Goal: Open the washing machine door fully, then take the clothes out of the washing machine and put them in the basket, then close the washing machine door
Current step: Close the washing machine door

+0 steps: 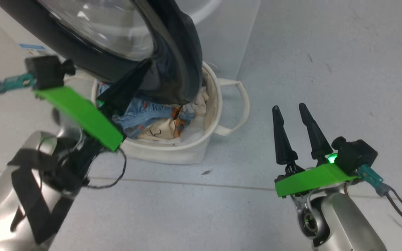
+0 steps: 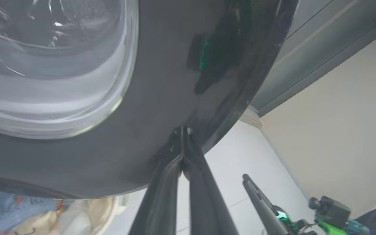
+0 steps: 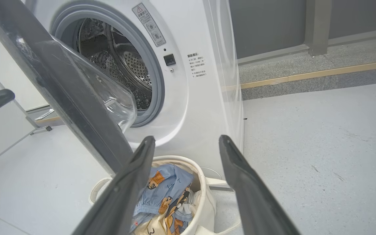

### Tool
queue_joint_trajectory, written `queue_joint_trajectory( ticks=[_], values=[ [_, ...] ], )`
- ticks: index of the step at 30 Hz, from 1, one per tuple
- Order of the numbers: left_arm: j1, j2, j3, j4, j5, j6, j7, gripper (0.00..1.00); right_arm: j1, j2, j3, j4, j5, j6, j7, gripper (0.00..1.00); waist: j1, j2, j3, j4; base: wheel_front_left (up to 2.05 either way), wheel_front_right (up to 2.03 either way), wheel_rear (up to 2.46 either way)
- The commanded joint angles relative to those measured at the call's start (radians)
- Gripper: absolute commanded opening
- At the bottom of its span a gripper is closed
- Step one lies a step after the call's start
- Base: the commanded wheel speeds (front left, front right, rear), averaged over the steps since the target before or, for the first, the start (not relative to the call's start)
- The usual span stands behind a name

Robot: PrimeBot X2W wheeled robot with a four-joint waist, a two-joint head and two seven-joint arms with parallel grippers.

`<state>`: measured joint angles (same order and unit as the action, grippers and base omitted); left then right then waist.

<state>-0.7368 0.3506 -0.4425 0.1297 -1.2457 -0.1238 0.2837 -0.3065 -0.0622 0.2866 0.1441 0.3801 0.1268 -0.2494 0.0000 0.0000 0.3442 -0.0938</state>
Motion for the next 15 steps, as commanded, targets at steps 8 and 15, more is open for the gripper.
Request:
queue_joint_trajectory(
  ticks=[8,15],
  values=[
    [0.121,0.152,-0.05,0.047,0.335,0.012,-0.347,0.0,0.038,0.012,0.024,-0.038,-0.019,0.004,-0.012,1.0,0.0,0.0,-0.143,0.086,0.0,0.0,0.0],
    [0.261,0.159,-0.092,0.096,0.529,0.146,-0.506,0.0,0.093,0.012,0.039,-0.04,-0.028,0.004,-0.012,1.0,0.0,0.0,-0.237,0.15,0.0,0.0,0.0]
  ],
)
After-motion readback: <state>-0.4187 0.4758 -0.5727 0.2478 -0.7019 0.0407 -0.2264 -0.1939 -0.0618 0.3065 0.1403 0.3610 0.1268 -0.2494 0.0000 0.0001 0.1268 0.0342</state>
